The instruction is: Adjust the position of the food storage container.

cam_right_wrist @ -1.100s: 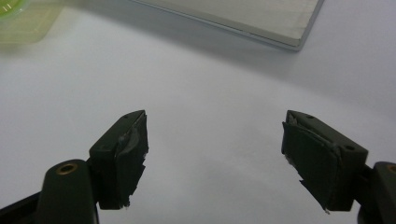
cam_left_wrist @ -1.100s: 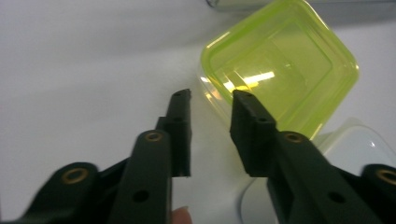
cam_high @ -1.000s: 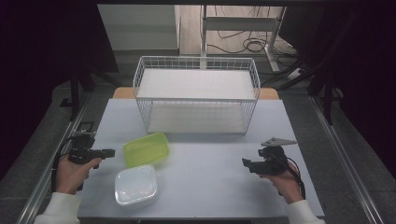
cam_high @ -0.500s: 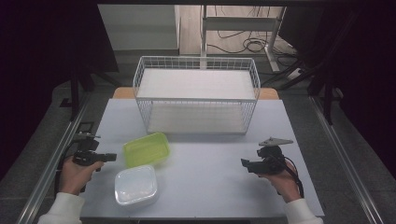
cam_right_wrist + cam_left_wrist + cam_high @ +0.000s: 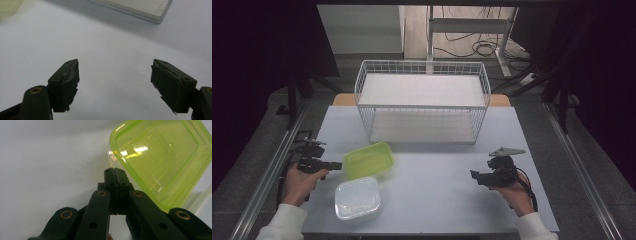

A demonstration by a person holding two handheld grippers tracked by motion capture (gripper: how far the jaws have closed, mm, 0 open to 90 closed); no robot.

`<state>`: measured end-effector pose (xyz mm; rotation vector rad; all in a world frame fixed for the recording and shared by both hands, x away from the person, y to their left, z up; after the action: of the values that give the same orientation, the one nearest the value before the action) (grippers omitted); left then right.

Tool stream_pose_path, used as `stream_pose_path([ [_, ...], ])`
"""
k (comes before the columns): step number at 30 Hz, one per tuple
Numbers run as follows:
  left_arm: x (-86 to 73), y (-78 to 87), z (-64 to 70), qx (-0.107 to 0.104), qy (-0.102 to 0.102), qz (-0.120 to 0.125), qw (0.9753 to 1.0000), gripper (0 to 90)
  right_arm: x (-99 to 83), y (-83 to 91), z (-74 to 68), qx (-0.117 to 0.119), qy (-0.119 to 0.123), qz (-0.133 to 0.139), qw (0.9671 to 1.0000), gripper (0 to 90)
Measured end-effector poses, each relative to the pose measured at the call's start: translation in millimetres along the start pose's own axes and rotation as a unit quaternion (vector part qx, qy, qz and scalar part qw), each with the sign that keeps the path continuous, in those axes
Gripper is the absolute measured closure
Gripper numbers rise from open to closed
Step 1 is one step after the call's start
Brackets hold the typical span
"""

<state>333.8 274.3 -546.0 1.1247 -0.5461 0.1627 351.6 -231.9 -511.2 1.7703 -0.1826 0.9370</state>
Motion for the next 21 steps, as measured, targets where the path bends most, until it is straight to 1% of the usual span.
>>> stream_pose_path([
  [8, 1.0, -3.0, -0.1, 0.004, 0.006, -0.005, 1.0, 90.0, -0.3, -0.1, -0.1, -0.001, 0.0, -0.001, 1.0, 22.7],
  [13, -0.1, -5.8, -1.4, 0.001, 0.009, -0.01, 0.9999, 90.0, -0.4, -0.2, -0.6, -0.002, -0.001, -0.001, 1.0, 22.7],
  [17, 1.2, -8.2, -1.4, 0.001, 0.008, -0.013, 0.9999, 90.0, -0.7, -0.9, 0.0, -0.002, -0.001, -0.002, 1.0, 22.7],
  [18, 3.1, -11.2, -1.3, 0.001, 0.005, -0.019, 0.9998, 90.0, -0.9, -1.1, 0.0, -0.002, -0.002, -0.003, 1.0, 22.7],
  [21, 6.6, -15.4, -0.4, 0.0, 0.004, -0.022, 0.9998, 90.0, -1.0, -1.0, 0.2, -0.002, -0.002, -0.002, 1.0, 22.7],
])
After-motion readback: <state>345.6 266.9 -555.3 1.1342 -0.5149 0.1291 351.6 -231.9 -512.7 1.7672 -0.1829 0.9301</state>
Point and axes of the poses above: each handheld gripper's, and its own axes: y roughly backward along the jaws, x roughly out of its top, z roughly to its right, the point moved 6 cm from there along -y, roughly forward along the jaws, and after that the axes turned 5 degrees about -y, right-handed, at the moved point
